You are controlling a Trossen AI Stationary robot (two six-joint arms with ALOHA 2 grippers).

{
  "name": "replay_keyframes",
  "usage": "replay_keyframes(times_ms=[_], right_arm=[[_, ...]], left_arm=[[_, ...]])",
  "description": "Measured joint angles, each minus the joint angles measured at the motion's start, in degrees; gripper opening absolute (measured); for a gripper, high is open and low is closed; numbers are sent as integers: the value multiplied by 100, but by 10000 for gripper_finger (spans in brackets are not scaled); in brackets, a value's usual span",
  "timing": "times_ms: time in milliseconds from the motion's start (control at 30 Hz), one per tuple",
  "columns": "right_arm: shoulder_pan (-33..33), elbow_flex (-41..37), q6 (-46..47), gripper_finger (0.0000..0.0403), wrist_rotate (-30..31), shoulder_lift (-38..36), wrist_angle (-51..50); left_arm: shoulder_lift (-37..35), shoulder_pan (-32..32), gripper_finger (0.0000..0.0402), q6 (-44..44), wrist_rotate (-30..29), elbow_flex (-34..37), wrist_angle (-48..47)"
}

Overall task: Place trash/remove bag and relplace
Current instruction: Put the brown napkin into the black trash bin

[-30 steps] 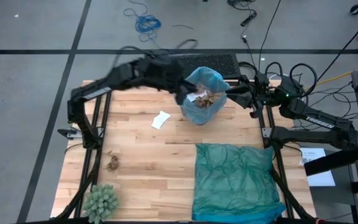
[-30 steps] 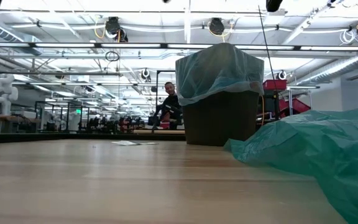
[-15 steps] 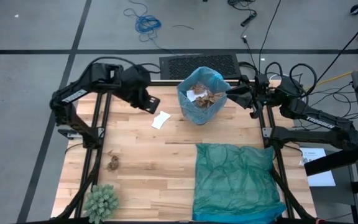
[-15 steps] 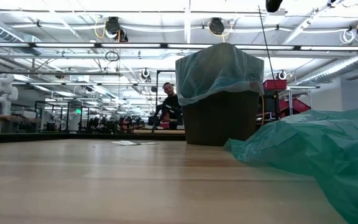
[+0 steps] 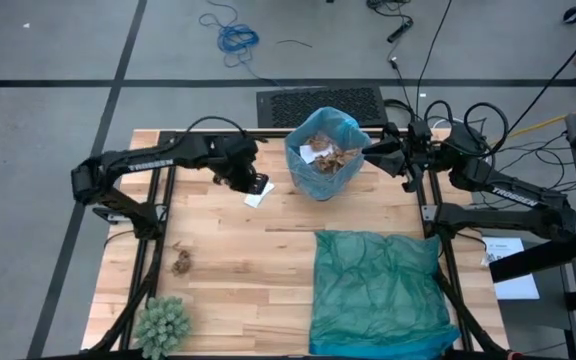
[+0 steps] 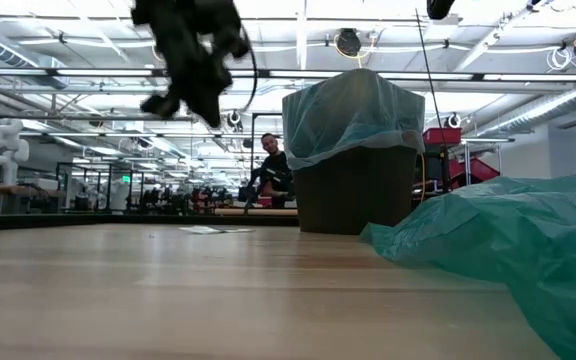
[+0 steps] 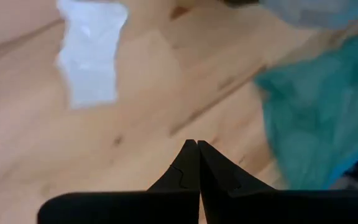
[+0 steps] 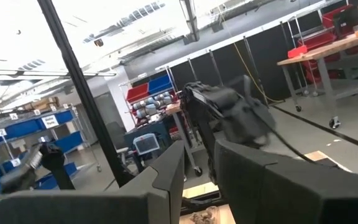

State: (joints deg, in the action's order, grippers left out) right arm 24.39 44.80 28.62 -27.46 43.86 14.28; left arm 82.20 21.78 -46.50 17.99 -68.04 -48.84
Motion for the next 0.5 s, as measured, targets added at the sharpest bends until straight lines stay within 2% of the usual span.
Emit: replay_keyframes(times_ms=[100,200,367,500], right_arm=[[-1,0,125,84,2,0,-10],[-1,0,249,84,-59,0,-13],[-1,2,371,84,-142,0,-74],[-1,0,464,84,-140,0,-83]], left_arm=[[18,347,0,-12,142,688,733],[69,723,0,32,42,1061,980],[234,1041,6,378,-46,1223,959],[430,1125,40,533,-58,1297,992]])
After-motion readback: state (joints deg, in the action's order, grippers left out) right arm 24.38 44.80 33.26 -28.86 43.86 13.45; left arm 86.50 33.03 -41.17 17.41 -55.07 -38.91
